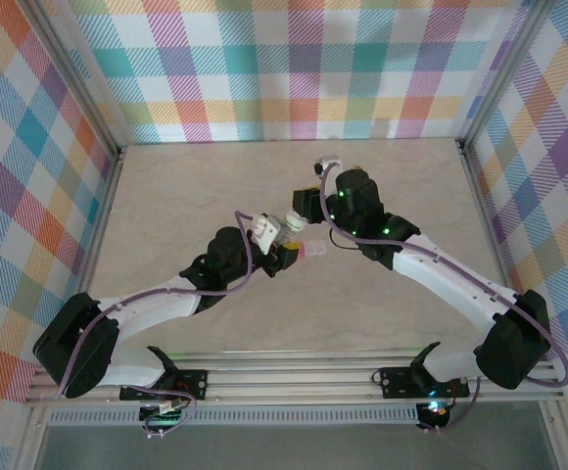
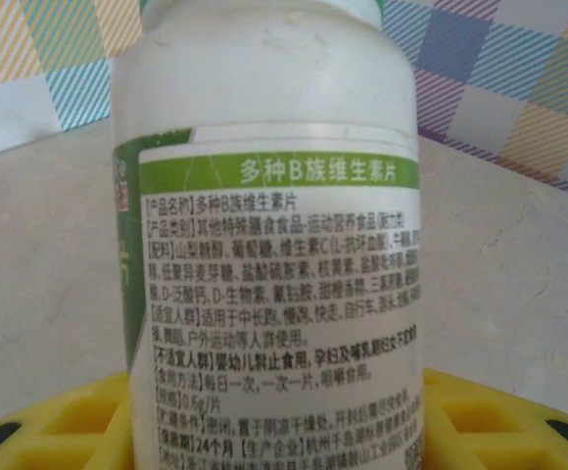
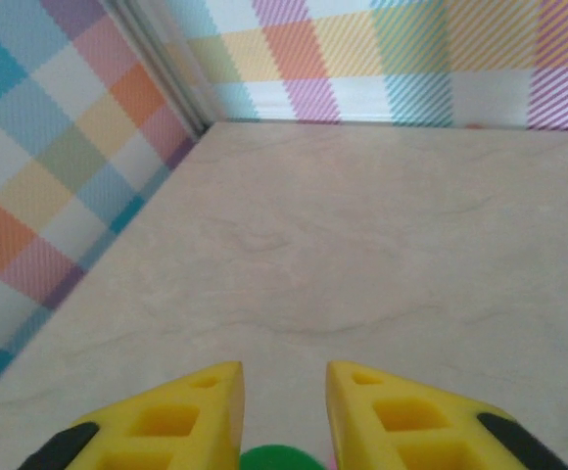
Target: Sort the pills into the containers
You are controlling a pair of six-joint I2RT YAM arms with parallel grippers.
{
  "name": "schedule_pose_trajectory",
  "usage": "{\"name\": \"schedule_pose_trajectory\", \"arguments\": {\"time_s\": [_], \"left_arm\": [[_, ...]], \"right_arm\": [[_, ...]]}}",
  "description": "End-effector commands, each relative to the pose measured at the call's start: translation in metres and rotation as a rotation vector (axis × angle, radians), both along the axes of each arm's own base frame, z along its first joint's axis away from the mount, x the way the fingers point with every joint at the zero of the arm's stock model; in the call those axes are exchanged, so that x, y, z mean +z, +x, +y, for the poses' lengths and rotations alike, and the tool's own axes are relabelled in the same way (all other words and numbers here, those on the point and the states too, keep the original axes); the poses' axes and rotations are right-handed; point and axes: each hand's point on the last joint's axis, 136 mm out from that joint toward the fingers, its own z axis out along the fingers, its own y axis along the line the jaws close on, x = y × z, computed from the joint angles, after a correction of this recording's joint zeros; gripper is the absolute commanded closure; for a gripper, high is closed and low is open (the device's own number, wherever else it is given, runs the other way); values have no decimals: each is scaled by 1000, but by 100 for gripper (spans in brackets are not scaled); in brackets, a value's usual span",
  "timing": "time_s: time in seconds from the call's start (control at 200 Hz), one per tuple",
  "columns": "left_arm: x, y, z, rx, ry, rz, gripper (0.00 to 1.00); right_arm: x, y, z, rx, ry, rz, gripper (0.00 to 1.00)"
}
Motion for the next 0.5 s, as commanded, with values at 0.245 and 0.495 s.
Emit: {"name": "schedule_pose_trajectory", "arguments": {"time_s": [0.245, 0.495], "left_arm": [[16, 7, 3, 52, -84, -46, 100], [23, 9, -1, 44, -102, -75, 100]], "right_arm": [[8, 3, -9, -133, 265, 180, 33], [-4, 3, 2, -219, 505, 468, 35]]}}
